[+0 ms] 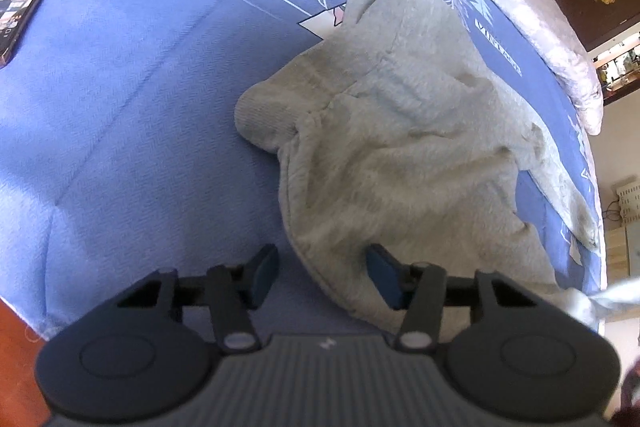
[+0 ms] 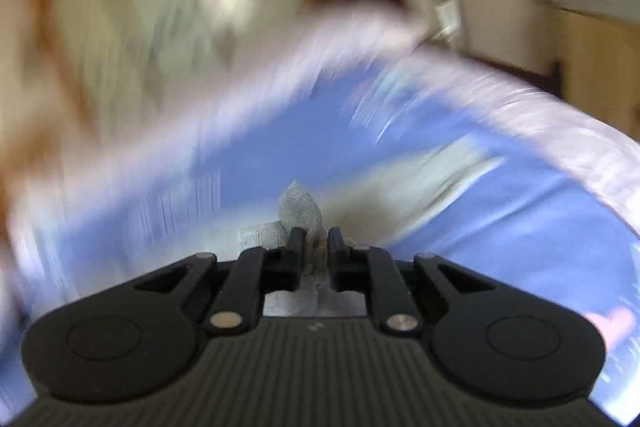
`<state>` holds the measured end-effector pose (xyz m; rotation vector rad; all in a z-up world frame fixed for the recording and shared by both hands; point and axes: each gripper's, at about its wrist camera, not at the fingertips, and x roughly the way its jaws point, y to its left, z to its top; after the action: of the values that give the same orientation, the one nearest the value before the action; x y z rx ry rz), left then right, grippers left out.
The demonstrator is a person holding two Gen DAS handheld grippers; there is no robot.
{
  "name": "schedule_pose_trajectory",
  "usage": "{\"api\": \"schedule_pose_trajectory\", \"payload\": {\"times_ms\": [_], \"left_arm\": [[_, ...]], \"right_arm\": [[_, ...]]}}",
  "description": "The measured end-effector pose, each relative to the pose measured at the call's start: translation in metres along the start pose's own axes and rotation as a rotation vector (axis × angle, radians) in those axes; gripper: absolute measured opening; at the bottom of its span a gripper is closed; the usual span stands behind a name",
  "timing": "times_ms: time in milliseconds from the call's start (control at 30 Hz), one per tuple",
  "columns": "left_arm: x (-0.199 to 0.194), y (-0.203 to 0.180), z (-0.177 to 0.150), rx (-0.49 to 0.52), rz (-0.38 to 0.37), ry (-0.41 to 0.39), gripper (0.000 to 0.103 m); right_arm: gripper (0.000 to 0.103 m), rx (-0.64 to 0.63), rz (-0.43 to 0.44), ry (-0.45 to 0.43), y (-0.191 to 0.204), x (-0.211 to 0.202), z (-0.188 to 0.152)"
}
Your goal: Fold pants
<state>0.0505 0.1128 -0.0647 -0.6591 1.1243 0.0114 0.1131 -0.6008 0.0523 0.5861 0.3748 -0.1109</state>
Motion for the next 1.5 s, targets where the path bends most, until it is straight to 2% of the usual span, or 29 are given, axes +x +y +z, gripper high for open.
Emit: {"api": "schedule_pose_trajectory", "payload": {"times_ms": [67,133,200,267,300,367,433,567,633,767,800,833,867,967,1000,1067,1167,1233,1300,1367,1400,1467,1500], "left_arm": [[-0.001,0.001,-0.001,-0.007,0.0,-0.006,0.046],[-0.001,0.002,0.0,-0.017,0.008,-0.008,0.04],[-0.001,0.001,0.0,-0.023,0.022,-0.01,0.034],[0.0,0.001,0.0,-0.028,0.024,-0.004,0.021],[0.001,0.001,-0.001,-0.035,0.016,0.007,0.013],[0.004,0.0,-0.002,-0.041,0.013,0.017,0.01],[0.004,-0.003,-0.003,-0.026,0.026,0.013,0.008],[0.0,-0.009,0.0,-0.025,0.028,0.002,0.006],[-0.006,-0.01,0.001,-0.03,0.022,-0.014,0.006],[-0.023,-0.009,0.006,-0.079,-0.017,-0.034,0.006],[-0.029,-0.008,0.008,-0.096,-0.035,-0.042,0.006],[-0.035,-0.007,0.011,-0.107,-0.049,-0.052,0.006],[-0.043,-0.008,0.014,-0.115,-0.063,-0.069,0.006],[-0.063,-0.011,0.02,-0.109,-0.081,-0.124,0.006],[-0.068,-0.013,0.02,-0.098,-0.063,-0.142,0.006],[-0.069,-0.015,0.017,-0.074,-0.019,-0.142,0.006],[-0.056,-0.004,0.007,-0.078,0.032,-0.077,0.006],[-0.04,0.005,-0.002,-0.085,0.074,-0.018,0.006],[-0.024,0.013,-0.007,-0.093,0.114,0.033,0.008],[-0.014,0.016,-0.008,-0.095,0.144,0.058,0.013],[-0.015,0.016,-0.007,-0.088,0.142,0.057,0.015],[-0.022,0.014,-0.002,-0.077,0.147,0.043,0.031],[-0.027,0.015,0.001,-0.076,0.15,0.023,0.039]], "right_arm": [[0.016,0.133,-0.004,-0.082,-0.046,-0.04,0.01],[0.017,0.236,-0.087,-0.115,-0.087,-0.065,0.006],[0.02,0.314,-0.287,-0.149,-0.118,-0.079,-0.005],[0.047,0.386,-0.478,-0.141,-0.143,-0.085,-0.018],[0.048,0.426,-0.526,-0.14,-0.155,-0.09,-0.027],[0.048,0.483,-0.513,-0.146,-0.169,-0.1,-0.046],[0.048,0.464,-0.484,-0.136,-0.167,-0.106,-0.055],[0.048,0.259,-0.408,0.0,-0.138,-0.104,-0.057],[0.048,0.182,-0.368,0.058,-0.121,-0.095,-0.069],[0.051,0.174,-0.396,0.165,-0.118,-0.068,-0.093],[0.045,0.185,-0.407,0.208,-0.119,-0.057,-0.098],[0.007,0.185,-0.391,0.233,-0.116,-0.052,-0.098],[0.006,0.172,-0.375,0.218,-0.109,-0.046,-0.093],[0.005,0.15,-0.339,0.066,-0.082,-0.049,-0.065],[0.005,0.163,-0.335,0.018,-0.077,-0.051,-0.057],[0.005,0.157,-0.37,-0.029,-0.076,-0.052,-0.05],[0.004,0.181,-0.458,-0.033,-0.095,-0.058,-0.063],[0.004,0.216,-0.502,-0.012,-0.111,-0.069,-0.078],[0.004,0.219,-0.575,0.07,-0.127,-0.072,-0.097],[0.01,0.24,-0.626,0.123,-0.138,-0.074,-0.109],[0.012,0.254,-0.686,0.119,-0.141,-0.079,-0.112],[0.024,0.307,-0.737,0.07,-0.146,-0.094,-0.109],[0.026,0.328,-0.741,0.032,-0.145,-0.101,-0.106]]}}
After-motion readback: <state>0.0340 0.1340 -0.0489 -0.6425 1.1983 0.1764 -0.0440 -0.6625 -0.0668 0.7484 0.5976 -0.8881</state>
